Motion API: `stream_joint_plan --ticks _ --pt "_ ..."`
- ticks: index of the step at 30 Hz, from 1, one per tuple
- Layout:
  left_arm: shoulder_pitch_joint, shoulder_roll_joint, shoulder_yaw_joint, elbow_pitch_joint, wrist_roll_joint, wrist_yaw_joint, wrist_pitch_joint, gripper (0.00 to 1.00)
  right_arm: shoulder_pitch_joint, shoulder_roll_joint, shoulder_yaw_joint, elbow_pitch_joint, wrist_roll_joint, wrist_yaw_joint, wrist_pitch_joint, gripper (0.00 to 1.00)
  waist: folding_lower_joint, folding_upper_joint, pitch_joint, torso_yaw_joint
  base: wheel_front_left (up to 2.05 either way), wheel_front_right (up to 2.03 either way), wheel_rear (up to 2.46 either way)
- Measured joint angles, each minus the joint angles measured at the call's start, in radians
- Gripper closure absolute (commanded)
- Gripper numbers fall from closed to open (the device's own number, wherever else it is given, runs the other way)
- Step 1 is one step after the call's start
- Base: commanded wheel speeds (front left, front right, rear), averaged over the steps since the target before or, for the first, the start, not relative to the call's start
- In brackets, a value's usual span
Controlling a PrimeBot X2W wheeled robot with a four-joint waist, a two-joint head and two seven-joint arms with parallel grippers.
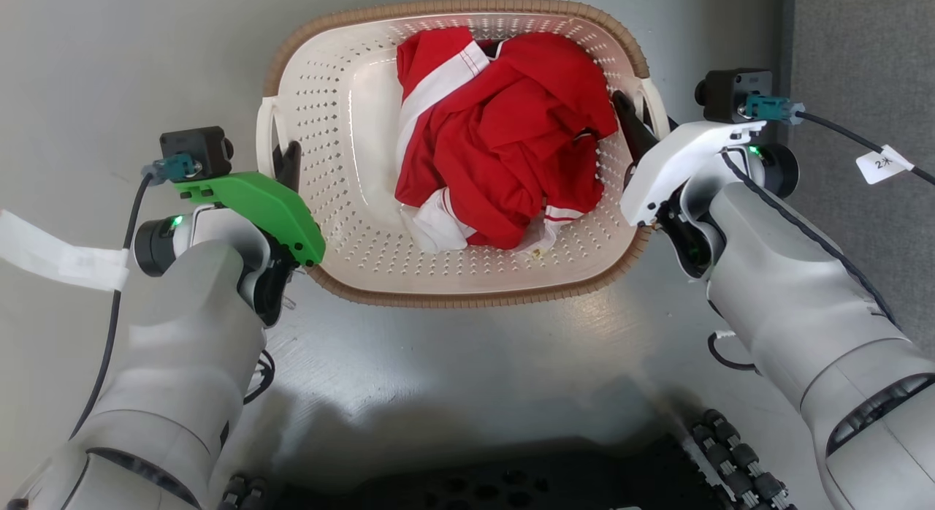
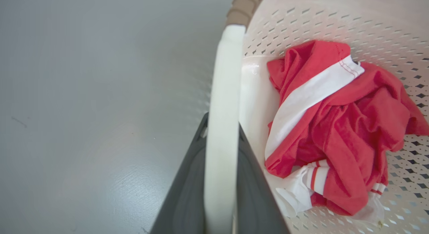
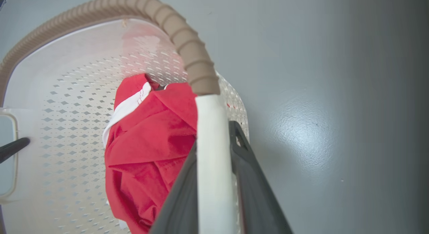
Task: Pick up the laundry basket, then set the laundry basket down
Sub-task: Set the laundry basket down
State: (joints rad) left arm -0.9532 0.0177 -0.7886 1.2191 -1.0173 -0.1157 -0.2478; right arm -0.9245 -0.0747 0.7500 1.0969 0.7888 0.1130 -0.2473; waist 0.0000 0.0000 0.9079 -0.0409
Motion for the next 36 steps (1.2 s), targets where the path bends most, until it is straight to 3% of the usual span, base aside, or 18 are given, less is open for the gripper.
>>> stream_joint_plan --ticks 13,14,15,17,36 --pt "-0.007 0.000 0.007 0.003 0.013 0.000 -0.001 1.00 -0.003 0.000 -0.002 -0.006 -0.007 0.000 0.000 1.00 0.0000 0.0000 0.012 0.007 0.00 0.00 0.00" --pt "-0.009 0.000 0.008 0.003 0.018 0.000 -0.001 1.00 -0.005 0.000 -0.003 -0.006 -0.007 0.000 0.000 0.63 -0.0001 0.0000 0.012 0.007 0.00 0.00 0.00" --pt "-0.011 0.000 0.009 0.002 0.019 0.000 -0.001 0.84 -0.006 0.000 -0.005 -0.006 -0.007 0.000 0.000 0.00 0.0000 0.0000 0.012 0.006 0.00 0.00 0.00" --pt "-0.012 0.000 0.012 0.002 0.019 0.001 -0.001 0.00 -0.010 0.001 -0.009 -0.008 -0.007 0.005 0.000 0.00 -0.0001 0.0000 0.012 0.006 0.00 0.00 0.00" --pt "-0.019 0.010 0.015 0.004 0.046 0.001 -0.001 0.00 -0.008 0.009 -0.020 0.009 -0.048 0.011 -0.003 0.00 -0.0001 0.0000 -0.021 0.000 0.00 0.00 0.00"
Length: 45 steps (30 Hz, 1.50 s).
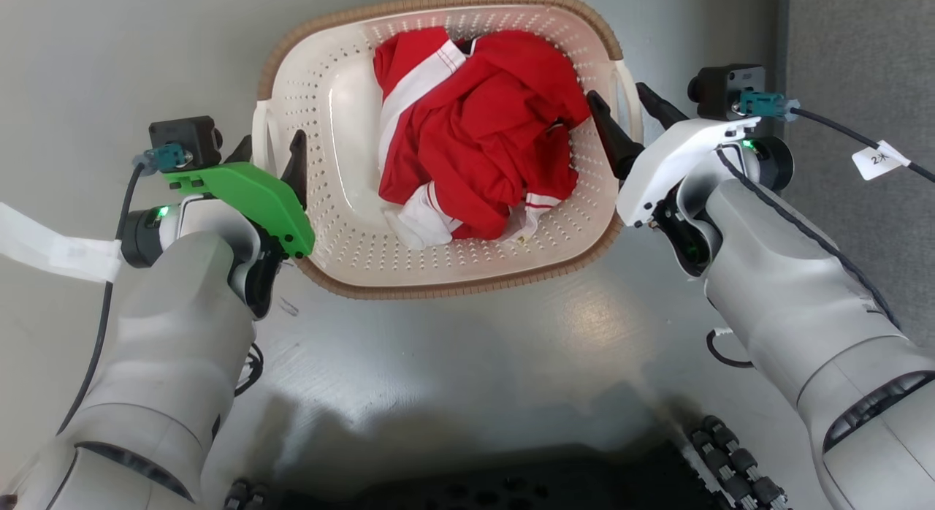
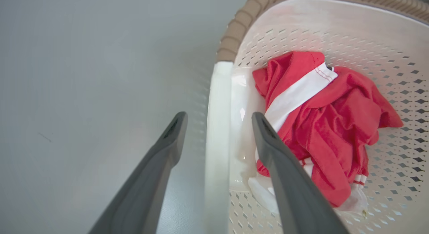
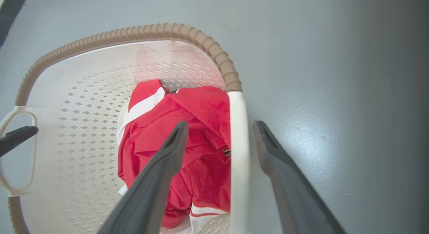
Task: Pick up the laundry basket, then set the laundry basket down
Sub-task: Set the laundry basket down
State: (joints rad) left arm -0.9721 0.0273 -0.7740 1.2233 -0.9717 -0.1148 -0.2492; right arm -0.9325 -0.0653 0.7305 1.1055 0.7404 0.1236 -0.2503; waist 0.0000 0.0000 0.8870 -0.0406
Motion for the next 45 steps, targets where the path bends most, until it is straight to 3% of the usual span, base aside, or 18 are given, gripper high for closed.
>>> stream_joint_plan --ticks 18,29,45 --pt "0.100 0.019 0.035 -0.052 0.010 -0.005 -0.002 0.00 0.136 -0.007 -0.099 -0.073 0.019 0.000 0.000 0.00 0.0000 0.0000 -0.186 -0.003 0.00 0.00 0.00" --pt "0.166 0.051 0.114 -0.182 0.059 -0.005 -0.002 0.00 0.211 -0.044 -0.122 -0.195 -0.019 0.000 0.000 0.00 0.0000 0.0000 -0.339 0.012 0.00 0.00 0.00" --pt "0.338 0.078 0.273 -0.426 0.162 -0.009 -0.002 0.00 0.383 -0.085 -0.279 -0.394 -0.100 0.000 0.000 0.00 0.0000 0.0000 -0.568 0.036 0.00 0.00 0.00"
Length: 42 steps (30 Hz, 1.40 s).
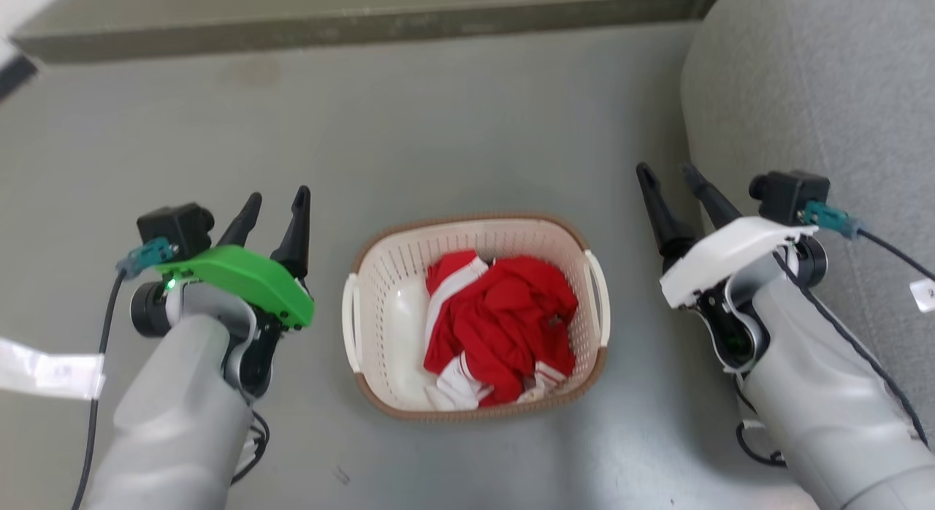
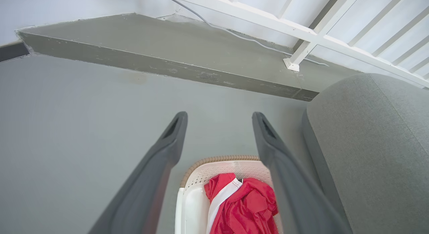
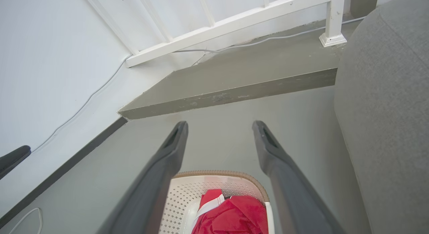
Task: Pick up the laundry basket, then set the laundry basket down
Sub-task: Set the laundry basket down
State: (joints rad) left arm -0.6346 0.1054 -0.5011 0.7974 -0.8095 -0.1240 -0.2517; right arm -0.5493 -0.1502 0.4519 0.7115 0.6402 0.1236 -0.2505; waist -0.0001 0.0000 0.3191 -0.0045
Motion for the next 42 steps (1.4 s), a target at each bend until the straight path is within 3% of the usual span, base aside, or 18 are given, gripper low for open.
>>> stream_joint_plan --ticks 10,22,42 --pt "0.142 0.002 0.084 -0.161 0.094 0.000 0.000 0.00 0.117 0.002 -0.081 -0.130 -0.081 -0.001 0.000 0.00 0.0000 0.0000 -0.129 0.011 0.00 0.00 0.00" --pt "0.297 0.006 0.189 -0.384 0.220 0.002 0.000 0.00 0.237 0.013 -0.163 -0.285 -0.164 -0.030 0.000 0.00 0.0000 0.0000 -0.258 0.015 0.00 0.00 0.00" --pt "0.454 -0.020 0.249 -0.556 0.340 0.010 0.000 0.00 0.359 0.026 -0.213 -0.389 -0.242 -0.037 -0.001 0.00 0.0000 0.0000 -0.299 -0.001 0.00 0.00 0.00"
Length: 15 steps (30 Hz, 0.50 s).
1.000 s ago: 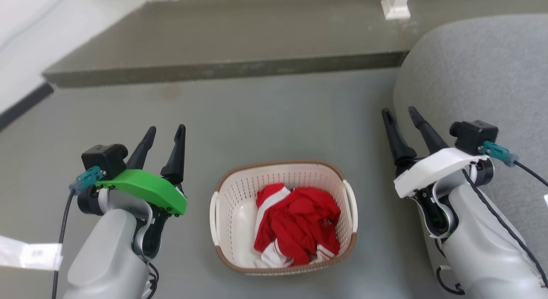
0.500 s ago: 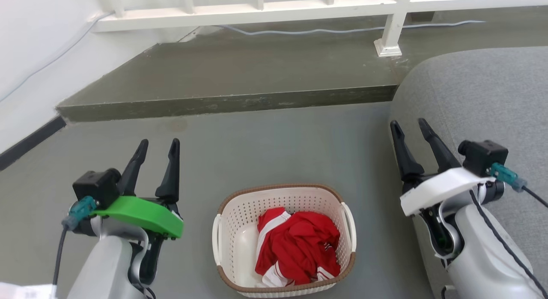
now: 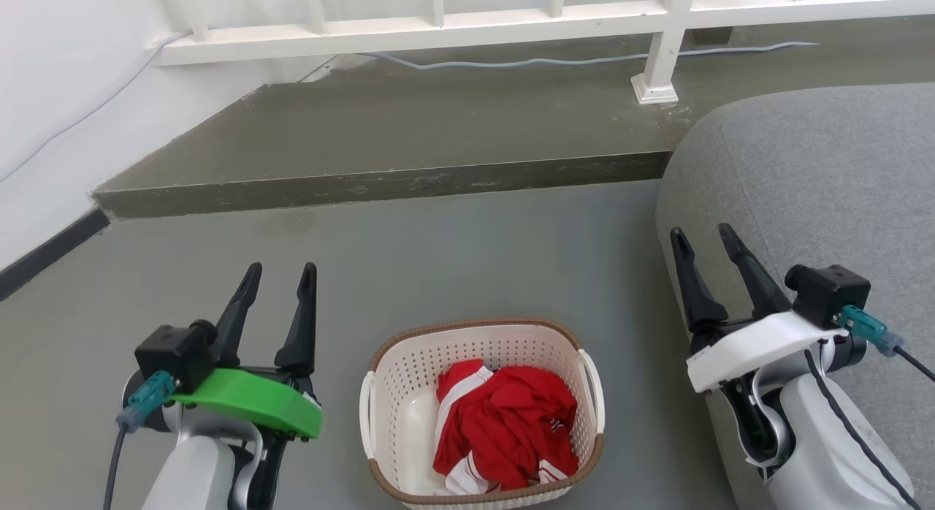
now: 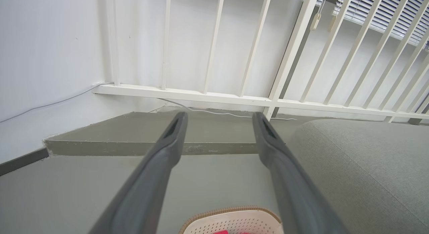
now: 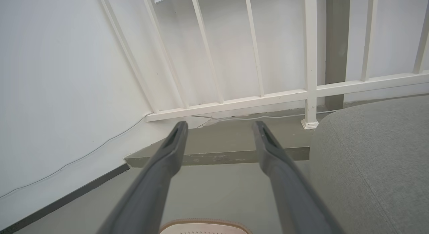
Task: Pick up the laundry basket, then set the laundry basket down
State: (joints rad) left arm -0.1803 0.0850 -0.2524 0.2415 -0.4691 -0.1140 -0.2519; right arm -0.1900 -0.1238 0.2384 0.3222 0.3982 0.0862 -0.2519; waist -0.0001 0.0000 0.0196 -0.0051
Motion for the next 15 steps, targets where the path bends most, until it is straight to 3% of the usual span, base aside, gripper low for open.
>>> stream_joint_plan --ticks 15 --pt "0.050 -0.014 0.026 -0.040 0.017 0.000 0.000 0.00 0.027 0.015 -0.025 -0.032 -0.039 0.000 0.000 0.00 0.0000 0.0000 0.005 -0.004 0.00 0.00 0.00"
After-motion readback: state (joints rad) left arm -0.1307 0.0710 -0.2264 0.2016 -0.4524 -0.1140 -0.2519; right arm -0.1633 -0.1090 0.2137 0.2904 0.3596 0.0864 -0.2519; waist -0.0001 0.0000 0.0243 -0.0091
